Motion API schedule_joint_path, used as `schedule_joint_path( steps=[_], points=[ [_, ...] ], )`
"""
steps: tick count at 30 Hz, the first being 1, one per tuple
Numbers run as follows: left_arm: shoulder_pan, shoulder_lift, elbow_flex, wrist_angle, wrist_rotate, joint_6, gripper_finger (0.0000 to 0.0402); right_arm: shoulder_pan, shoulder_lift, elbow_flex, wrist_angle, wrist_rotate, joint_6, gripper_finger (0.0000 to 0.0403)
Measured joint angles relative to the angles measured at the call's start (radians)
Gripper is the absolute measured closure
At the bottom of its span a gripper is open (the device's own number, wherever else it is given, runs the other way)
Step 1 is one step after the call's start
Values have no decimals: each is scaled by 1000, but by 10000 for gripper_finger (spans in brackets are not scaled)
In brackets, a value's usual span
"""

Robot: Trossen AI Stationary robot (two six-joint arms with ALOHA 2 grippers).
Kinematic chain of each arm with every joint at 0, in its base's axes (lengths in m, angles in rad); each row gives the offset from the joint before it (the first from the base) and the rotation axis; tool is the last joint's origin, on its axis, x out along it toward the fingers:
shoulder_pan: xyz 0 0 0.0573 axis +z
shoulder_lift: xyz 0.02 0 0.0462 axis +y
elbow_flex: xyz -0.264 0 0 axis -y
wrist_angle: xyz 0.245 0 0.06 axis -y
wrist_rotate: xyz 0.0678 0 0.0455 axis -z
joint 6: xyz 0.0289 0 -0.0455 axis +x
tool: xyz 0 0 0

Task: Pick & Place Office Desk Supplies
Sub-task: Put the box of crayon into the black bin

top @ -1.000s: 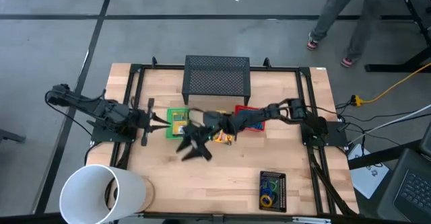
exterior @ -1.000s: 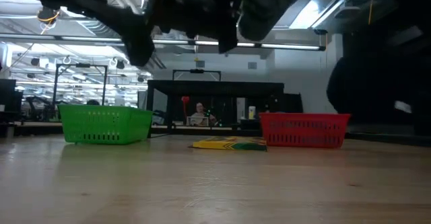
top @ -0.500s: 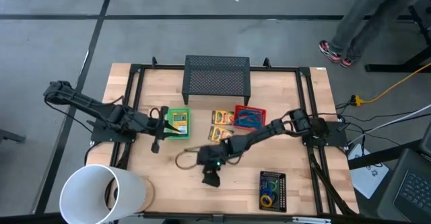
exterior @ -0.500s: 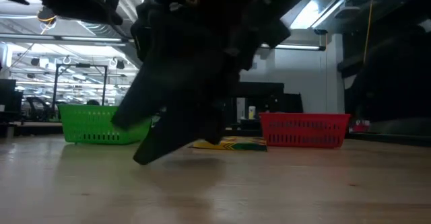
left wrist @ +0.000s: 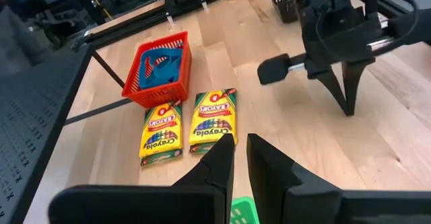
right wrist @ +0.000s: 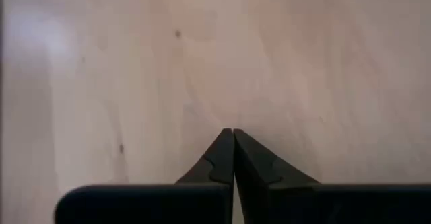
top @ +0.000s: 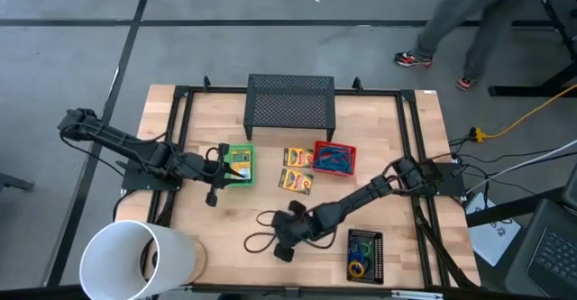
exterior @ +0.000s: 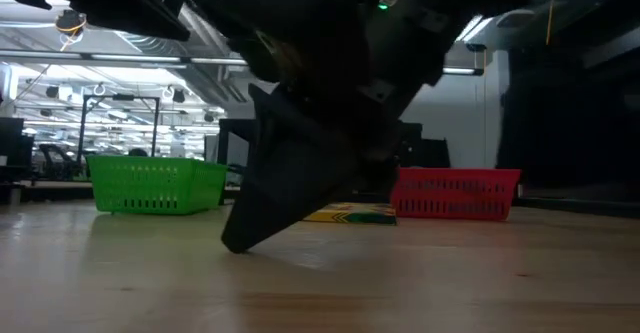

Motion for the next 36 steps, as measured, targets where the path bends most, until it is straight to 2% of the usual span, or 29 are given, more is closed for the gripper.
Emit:
schedule_joint_path(
  steps=[3, 5, 8, 10, 14, 22, 25, 32, 36],
  points=[
    [0, 0, 0, 0, 0, 0, 365, 14, 0, -1, -22, 103, 49, 399],
    [0, 0, 0, 4, 0, 2, 365, 21, -3, -3, -77, 215, 102, 400],
    [0, 0, 0, 13, 0, 8, 366, 19, -3, -6, -200, 397, 255, 401],
    [0, 0, 0, 18, 0, 15, 366, 16, -5, -6, -262, 460, 350, 401],
    [0, 0, 0, 17, 0, 34, 366, 12, -6, -6, -296, 469, 370, 401],
    [0, 0, 0, 14, -2, 35, 366, 13, -10, 12, -286, 592, 362, 402],
    [0, 0, -1, 11, -2, 37, 366, 7, -10, 12, -313, 596, 366, 402],
    [0, 0, -1, -4, -4, 37, 366, -2, -10, 12, -481, 596, 498, 402],
    [0, 0, -1, -8, -23, 37, 366, -1, -10, 12, -505, 589, 519, 403]
  ],
)
